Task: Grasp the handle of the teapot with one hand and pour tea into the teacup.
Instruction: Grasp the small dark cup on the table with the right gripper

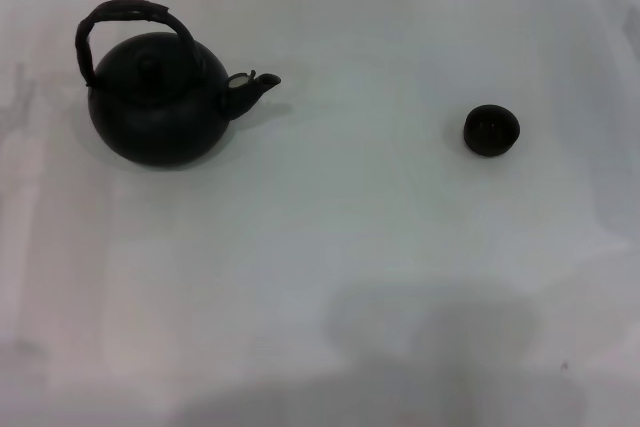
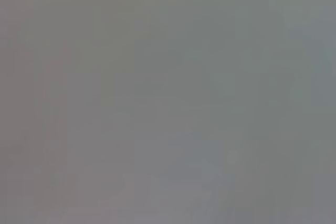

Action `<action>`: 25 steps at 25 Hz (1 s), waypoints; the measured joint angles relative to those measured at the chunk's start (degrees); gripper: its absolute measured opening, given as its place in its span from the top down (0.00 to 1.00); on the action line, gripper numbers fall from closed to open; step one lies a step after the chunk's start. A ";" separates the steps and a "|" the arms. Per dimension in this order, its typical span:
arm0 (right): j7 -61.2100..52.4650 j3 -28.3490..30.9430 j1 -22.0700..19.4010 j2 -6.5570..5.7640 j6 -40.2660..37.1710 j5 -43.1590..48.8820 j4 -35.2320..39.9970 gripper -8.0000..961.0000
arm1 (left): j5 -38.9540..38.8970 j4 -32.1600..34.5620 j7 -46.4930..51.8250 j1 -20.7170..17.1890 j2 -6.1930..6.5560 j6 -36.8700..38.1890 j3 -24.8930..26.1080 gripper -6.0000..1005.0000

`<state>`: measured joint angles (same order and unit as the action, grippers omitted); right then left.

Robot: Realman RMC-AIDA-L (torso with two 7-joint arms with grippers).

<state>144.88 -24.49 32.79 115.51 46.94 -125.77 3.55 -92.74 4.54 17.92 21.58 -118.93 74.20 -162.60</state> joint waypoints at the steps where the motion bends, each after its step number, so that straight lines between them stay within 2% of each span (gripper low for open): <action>1: 0.00 0.00 0.00 0.02 0.04 0.00 0.09 0.12 | 0.01 -0.22 0.00 -0.04 0.01 -0.20 0.00 0.13; 14: -0.70 -3.82 1.76 0.00 3.39 0.72 1.13 0.13 | -0.12 -0.23 0.00 -0.09 0.01 -0.82 0.36 0.13; 17: -3.86 -7.17 2.33 -0.04 3.44 0.76 2.01 0.14 | -0.23 -0.23 0.00 -0.17 0.01 -0.82 0.36 0.13; 19: -9.50 -12.92 2.24 -0.21 3.36 1.18 4.68 0.14 | -0.29 -0.23 0.00 -0.27 0.02 -0.82 0.37 0.13; 20: -17.95 -21.09 1.60 -0.61 2.45 2.62 9.97 0.14 | -0.31 -0.23 0.00 -0.36 0.01 -0.82 0.36 0.13; 21: -17.95 -21.09 1.60 -0.61 2.45 2.62 9.97 0.14 | -0.31 -0.23 0.00 -0.36 0.01 -0.82 0.36 0.13; 22: -22.76 -25.23 1.21 -0.89 1.73 3.72 13.11 0.14 | -0.31 -0.23 0.00 -0.38 0.01 -0.82 0.36 0.13; 25: -39.17 -35.36 0.13 -2.60 -0.76 11.86 24.22 0.14 | -0.34 -0.23 0.00 -0.40 0.01 -0.86 0.36 0.13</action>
<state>105.70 -59.85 32.92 112.91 46.18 -113.90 27.77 -93.08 4.31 17.93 21.18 -118.92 73.34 -162.24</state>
